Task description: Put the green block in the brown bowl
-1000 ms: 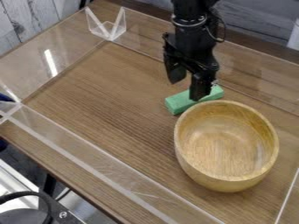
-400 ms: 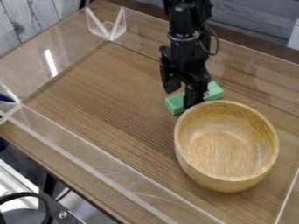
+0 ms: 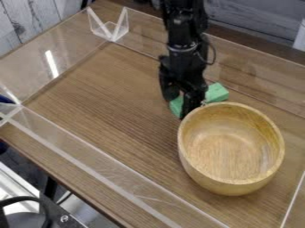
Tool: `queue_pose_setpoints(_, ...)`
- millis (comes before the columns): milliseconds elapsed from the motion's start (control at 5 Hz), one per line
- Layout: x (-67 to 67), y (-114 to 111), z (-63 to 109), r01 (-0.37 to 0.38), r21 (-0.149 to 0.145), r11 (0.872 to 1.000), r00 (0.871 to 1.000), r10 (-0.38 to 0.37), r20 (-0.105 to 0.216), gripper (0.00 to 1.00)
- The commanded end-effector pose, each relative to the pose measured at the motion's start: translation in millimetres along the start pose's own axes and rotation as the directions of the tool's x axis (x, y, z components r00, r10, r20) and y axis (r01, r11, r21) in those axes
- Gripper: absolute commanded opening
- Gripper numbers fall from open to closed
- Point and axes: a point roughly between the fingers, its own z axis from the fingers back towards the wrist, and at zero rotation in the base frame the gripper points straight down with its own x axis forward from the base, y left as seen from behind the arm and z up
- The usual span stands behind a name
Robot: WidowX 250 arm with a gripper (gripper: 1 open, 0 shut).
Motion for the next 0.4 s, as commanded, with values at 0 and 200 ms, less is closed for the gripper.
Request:
queue_pose_setpoints(0,7.2,7.1,4.5,0.001,0.009,1.0,0.999,-0.002,0.036,0.0)
queue_pose_setpoints(200,6.8,7.3,1.2,0.011,0.0,1.0,0.999,-0.011,0.036,0.0)
